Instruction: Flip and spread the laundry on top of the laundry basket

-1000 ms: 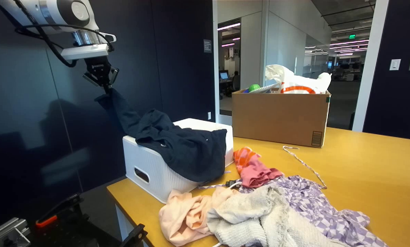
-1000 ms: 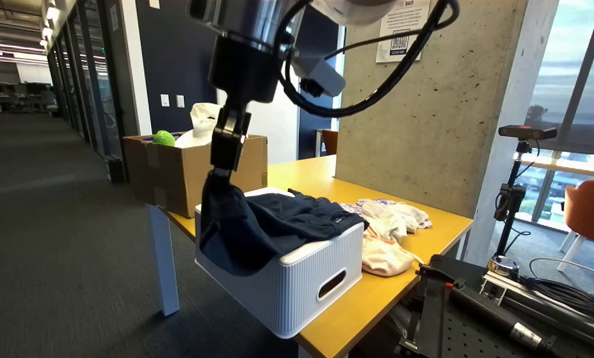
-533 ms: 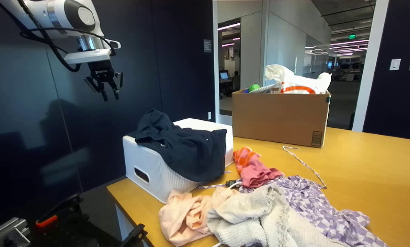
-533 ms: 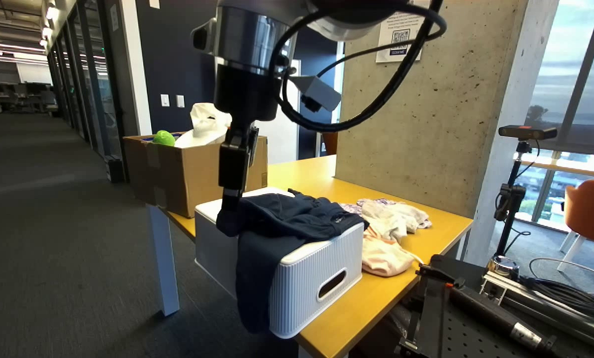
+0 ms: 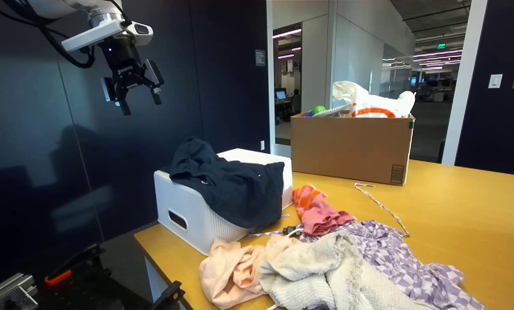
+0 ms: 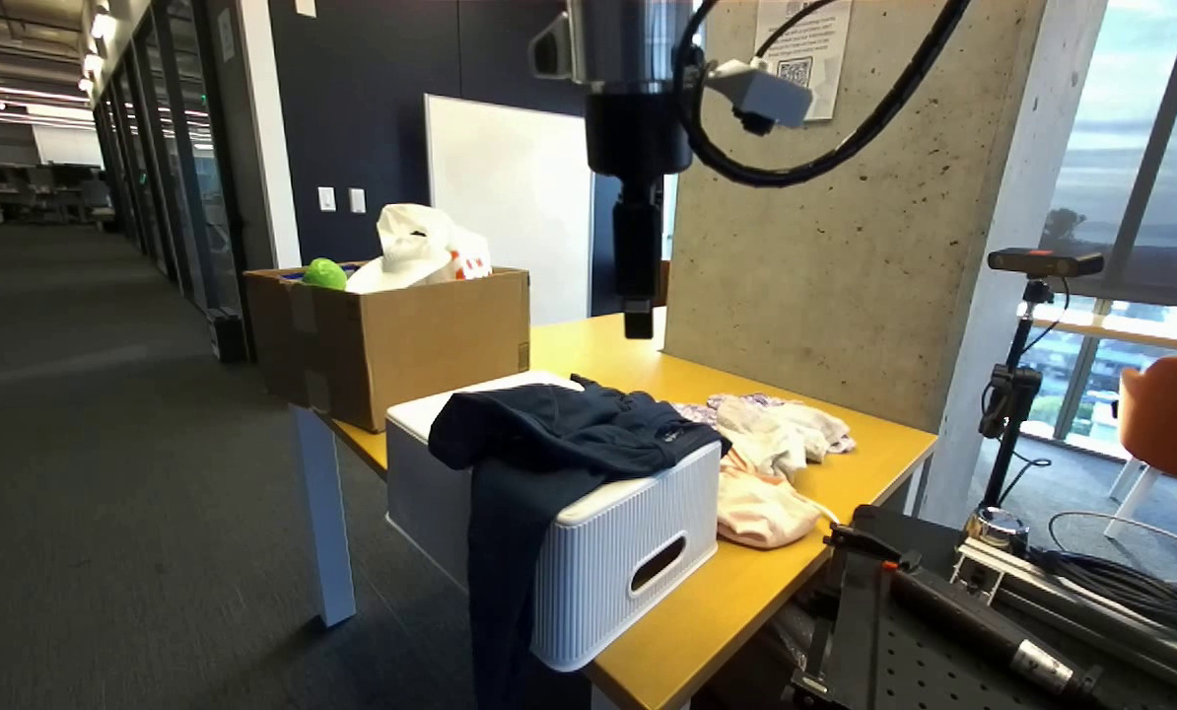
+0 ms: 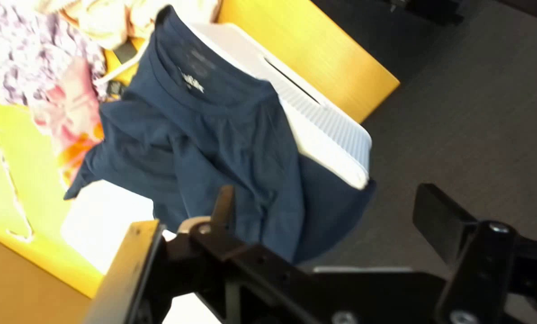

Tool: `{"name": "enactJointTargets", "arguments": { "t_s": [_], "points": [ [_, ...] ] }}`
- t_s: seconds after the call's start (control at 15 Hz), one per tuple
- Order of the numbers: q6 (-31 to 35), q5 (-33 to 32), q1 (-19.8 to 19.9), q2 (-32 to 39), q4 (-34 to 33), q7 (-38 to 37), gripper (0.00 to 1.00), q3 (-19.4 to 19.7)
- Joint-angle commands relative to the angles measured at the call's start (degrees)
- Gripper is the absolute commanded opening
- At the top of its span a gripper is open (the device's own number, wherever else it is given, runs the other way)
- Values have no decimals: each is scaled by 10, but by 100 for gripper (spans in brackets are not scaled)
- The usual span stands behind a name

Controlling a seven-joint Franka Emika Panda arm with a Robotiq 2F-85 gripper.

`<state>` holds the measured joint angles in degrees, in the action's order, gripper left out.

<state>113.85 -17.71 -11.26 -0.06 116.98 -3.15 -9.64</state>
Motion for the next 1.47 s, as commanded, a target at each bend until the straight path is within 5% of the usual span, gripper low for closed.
{"name": "enactJointTargets", "arguments": {
  "t_s": [0.0, 0.4, 0.67, 1.4],
  "points": [
    [-22, -28, 27, -8, 45, 8, 100, 18],
    [14, -51, 40, 17, 132, 39, 100, 25],
    [104, -121, 42, 33, 187, 73, 100, 27],
    [289, -350, 39, 87, 204, -2, 100, 37]
  ]
}}
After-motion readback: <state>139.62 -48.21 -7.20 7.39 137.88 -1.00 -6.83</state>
